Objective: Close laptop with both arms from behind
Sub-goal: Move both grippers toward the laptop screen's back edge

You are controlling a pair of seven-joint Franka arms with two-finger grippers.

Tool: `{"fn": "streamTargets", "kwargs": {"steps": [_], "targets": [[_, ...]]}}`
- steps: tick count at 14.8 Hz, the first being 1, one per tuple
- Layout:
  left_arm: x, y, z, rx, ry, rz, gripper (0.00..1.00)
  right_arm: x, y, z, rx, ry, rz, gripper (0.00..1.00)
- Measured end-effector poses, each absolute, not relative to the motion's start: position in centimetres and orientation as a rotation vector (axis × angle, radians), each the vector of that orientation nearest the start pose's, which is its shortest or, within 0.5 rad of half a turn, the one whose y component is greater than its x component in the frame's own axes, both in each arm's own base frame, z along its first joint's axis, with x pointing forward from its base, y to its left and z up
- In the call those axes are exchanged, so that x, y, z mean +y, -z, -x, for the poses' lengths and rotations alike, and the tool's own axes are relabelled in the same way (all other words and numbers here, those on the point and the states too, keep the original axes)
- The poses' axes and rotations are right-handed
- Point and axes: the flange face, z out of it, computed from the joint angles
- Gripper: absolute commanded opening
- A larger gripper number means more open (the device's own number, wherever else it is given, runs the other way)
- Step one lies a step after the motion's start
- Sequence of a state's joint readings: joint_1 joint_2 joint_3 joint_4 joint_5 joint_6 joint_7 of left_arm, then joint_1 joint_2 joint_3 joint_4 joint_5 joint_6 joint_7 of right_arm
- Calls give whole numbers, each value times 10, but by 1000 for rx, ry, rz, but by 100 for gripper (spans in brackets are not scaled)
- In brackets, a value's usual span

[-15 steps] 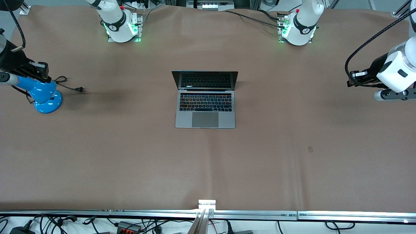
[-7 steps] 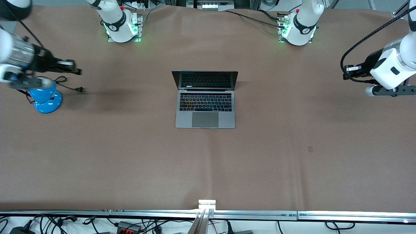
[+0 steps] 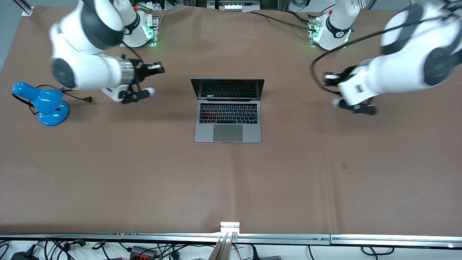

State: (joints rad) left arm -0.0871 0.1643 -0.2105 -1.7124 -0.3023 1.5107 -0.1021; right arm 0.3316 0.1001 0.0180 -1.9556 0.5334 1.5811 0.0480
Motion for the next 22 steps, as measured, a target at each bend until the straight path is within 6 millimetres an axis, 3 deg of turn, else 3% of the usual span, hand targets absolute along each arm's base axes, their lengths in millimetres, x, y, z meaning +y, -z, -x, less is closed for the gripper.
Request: {"fn": "streamTargets", "kwargs": {"steps": [3,6,8,10,13,15,18,22], "targets": [[-263,-397,-488,250,-718,3334,1,268,-381,-445,-248,-826,2572,0],[-295,-359,-447,267,-718,3329,1,297,-365,-419,-270,-861,2536,0],[-299,-354,-434,272,-742,3322,1,305,-351,-409,-261,-846,2548,0],[-308,-362,-423,287,-744,3328,1,308,-338,-402,-253,-825,2566,0],[-346,-368,-391,288,-705,3341,1,317,-327,-399,-244,-792,2591,0],[-359,-359,-381,286,-662,3353,1,324,-321,-400,-227,-759,2611,0],[-362,-344,-383,259,-629,3376,1,327,-311,-407,-201,-696,2633,0],[-363,-335,-404,146,-494,3451,0,326,-311,-417,-179,-630,2643,0]]}}
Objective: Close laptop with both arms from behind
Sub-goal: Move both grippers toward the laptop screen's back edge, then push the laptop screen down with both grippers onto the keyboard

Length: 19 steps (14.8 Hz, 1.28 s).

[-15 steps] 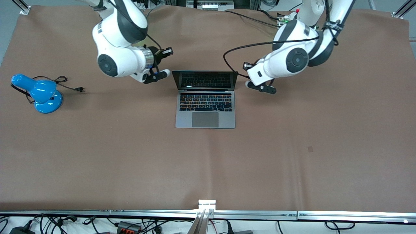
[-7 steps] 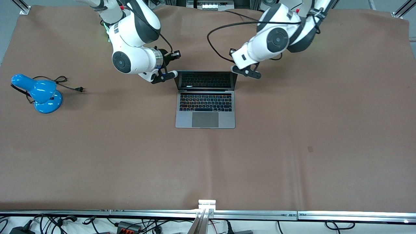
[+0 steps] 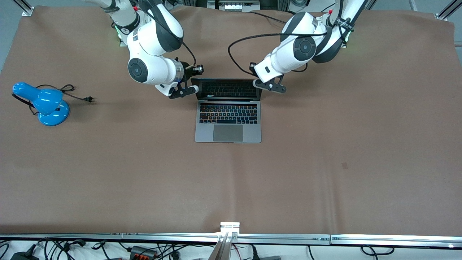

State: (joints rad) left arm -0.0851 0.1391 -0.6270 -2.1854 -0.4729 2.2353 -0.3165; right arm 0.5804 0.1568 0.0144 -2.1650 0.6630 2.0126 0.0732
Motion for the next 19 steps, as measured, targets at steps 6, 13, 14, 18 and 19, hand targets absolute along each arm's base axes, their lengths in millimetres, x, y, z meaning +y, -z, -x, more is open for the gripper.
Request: {"fn": "streamTargets", "kwargs": {"steps": [6,13,14,18,19], "targets": [[-360,-323,-438,33,-503,3501,0,326,-311,-436,-111,-494,2666,0],[-363,-306,-481,18,-482,3489,0,340,-310,-479,-86,-429,2660,0],[-364,-302,-487,11,-487,3491,0,342,-307,-486,-83,-424,2662,0],[-359,-283,-507,-22,-514,3494,0,338,-284,-521,-72,-402,2697,0],[-358,-278,-511,-12,-512,3487,0,337,-279,-531,-72,-395,2706,0]]}}
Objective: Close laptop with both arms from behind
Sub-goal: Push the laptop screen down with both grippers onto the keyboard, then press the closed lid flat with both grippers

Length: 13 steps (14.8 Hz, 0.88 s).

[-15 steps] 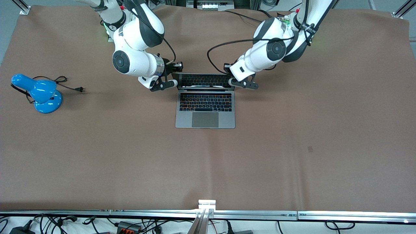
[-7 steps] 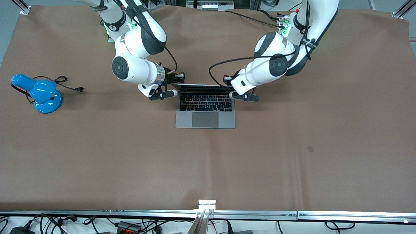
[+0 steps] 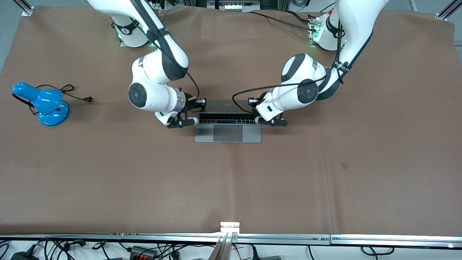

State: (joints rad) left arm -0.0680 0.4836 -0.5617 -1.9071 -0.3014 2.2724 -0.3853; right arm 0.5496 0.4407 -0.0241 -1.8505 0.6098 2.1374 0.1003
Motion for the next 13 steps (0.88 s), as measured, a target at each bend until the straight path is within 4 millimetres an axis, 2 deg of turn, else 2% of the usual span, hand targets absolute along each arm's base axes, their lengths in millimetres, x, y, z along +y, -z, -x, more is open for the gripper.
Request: {"fn": "streamTargets", "kwargs": {"steps": [3,7,10,13], "targets": [[-358,-259,-518,3,-538,3473,0,332,-256,-557,-75,-382,2742,0],[-360,-222,-525,52,-547,3435,0,326,-227,-581,-42,-387,2752,0],[-364,-193,-527,64,-533,3431,0,323,-195,-590,-22,-418,2763,0],[-365,-181,-532,83,-518,3422,0,324,-176,-593,-17,-433,2769,0]]}}
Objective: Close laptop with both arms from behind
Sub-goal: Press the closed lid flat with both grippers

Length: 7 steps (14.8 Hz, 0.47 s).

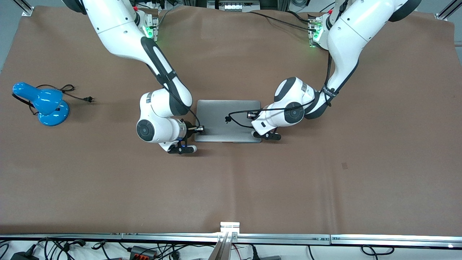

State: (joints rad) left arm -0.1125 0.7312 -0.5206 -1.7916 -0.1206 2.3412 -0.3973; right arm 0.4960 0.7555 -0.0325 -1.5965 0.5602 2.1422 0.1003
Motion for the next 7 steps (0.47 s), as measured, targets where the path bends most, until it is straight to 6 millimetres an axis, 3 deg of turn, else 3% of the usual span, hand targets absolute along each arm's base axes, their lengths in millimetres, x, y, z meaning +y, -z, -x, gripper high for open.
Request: {"fn": "streamTargets", "kwargs": {"steps": [7], "targets": [[-365,-183,-541,103,-459,3422,2,322,-176,-597,-29,-419,2785,0]]}}
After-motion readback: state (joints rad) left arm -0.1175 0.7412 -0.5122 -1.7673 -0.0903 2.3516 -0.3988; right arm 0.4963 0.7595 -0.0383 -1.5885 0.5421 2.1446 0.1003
